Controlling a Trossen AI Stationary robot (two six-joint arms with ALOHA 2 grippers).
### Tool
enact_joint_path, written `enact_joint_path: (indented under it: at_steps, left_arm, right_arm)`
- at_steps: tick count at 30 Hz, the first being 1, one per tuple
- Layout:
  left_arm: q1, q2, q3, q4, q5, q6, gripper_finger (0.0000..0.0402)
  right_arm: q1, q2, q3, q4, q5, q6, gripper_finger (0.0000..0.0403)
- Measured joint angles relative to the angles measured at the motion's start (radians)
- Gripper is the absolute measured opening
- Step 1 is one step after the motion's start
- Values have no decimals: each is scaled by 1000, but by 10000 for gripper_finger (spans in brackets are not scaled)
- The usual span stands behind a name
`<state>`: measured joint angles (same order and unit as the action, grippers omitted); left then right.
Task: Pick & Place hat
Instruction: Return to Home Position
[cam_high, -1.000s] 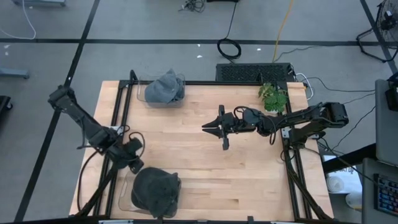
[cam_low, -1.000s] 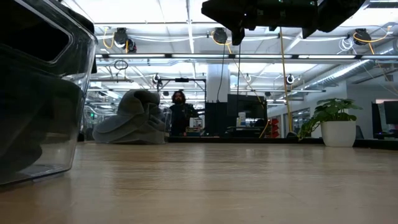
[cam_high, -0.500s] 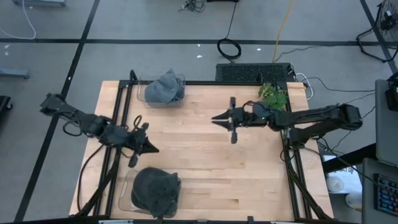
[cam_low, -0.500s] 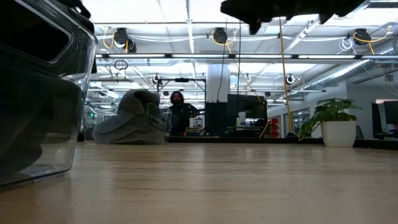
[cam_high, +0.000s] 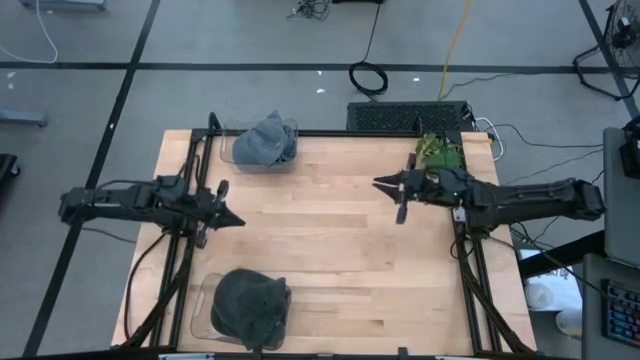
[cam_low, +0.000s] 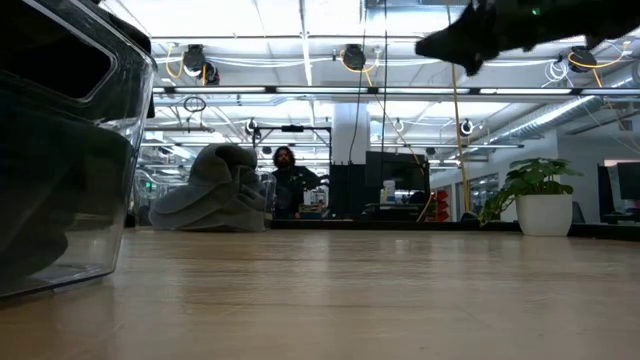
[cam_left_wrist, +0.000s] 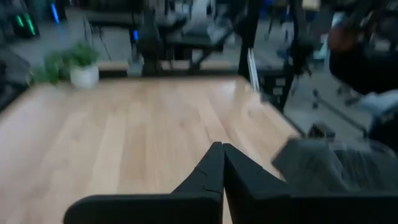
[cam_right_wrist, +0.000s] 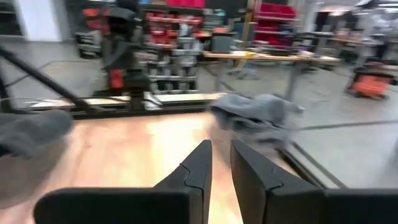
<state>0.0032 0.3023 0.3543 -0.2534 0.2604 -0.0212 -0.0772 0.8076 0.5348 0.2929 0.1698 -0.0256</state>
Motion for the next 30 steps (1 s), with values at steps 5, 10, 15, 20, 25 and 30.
enact_joint_path:
  at_steps: [5,10,15,20,25,30]
  left_arm:
    - [62,-42,-106,183,-13,-65,1]
    - [84,-38,-231,325,-66,-70,1]
    - [86,-40,-324,430,-62,-79,1]
    - [85,-40,-344,431,-11,-91,1]
    - [85,-44,-344,430,4,-79,1]
    - [85,-44,-343,415,4,-104,0]
  right_arm:
    - [0,-111,-83,1,67,10,45]
    - [0,-174,-165,37,69,37,45]
    - [0,-212,-248,148,69,44,45]
    - [0,-235,-300,176,69,43,45]
    - [0,-271,-353,175,70,50,45]
    - [1,-368,-425,174,123,55,45]
